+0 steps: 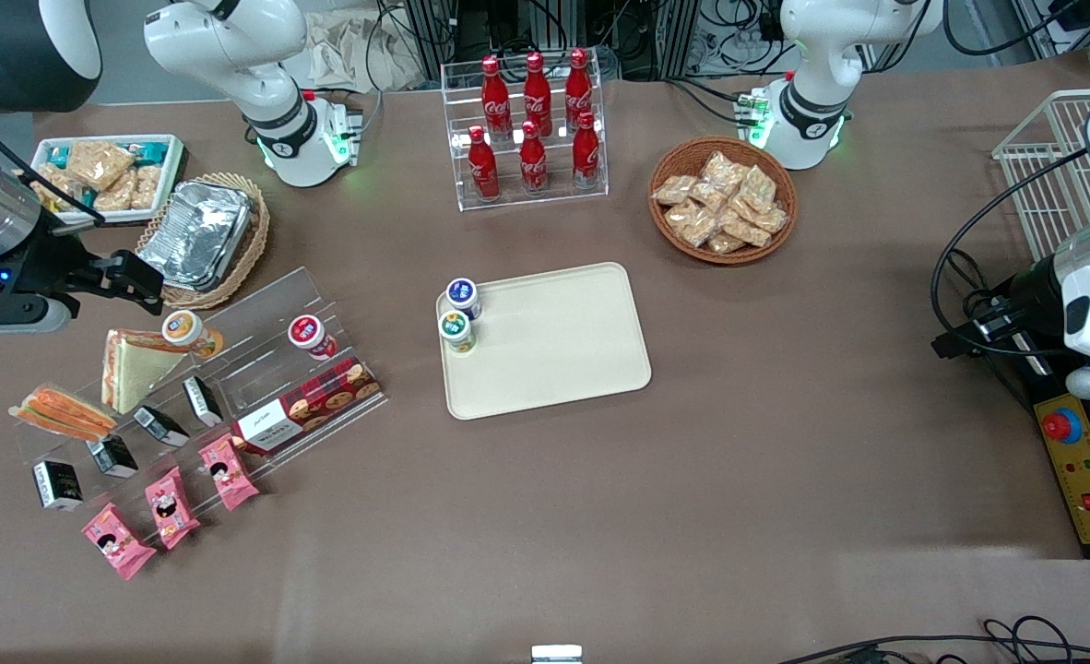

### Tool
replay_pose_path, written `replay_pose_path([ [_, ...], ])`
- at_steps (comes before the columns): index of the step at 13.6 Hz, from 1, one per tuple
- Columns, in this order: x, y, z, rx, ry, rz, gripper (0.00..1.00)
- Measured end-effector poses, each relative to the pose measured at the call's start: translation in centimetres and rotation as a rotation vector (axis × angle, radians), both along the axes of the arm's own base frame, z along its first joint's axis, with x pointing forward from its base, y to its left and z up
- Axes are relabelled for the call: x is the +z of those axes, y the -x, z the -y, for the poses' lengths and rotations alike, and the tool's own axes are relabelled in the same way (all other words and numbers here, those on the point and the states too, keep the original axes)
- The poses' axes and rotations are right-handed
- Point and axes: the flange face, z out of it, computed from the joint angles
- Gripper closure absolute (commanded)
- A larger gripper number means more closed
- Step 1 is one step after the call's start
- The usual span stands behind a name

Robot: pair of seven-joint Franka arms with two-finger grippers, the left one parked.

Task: Place sandwich on tray
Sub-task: 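Move the right gripper over the acrylic rack of wrapped sandwiches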

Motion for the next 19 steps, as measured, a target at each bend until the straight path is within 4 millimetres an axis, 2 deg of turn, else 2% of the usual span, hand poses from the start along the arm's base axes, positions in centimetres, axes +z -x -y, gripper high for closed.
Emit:
replay_pose_path([
  [5,0.0,0.0,0.1,-0.004,0.000,0.004,0.00],
  [8,0.1,-0.1,1.4,-0.051,-0.003,0.006,0.00],
  [12,0.0,-0.2,4.0,-0.290,-0.011,0.018,0.00],
  [15,-0.2,-0.3,7.0,-0.512,-0.015,0.024,0.00],
  [19,-0.5,-1.0,9.4,-0.848,-0.035,0.078,0.00],
])
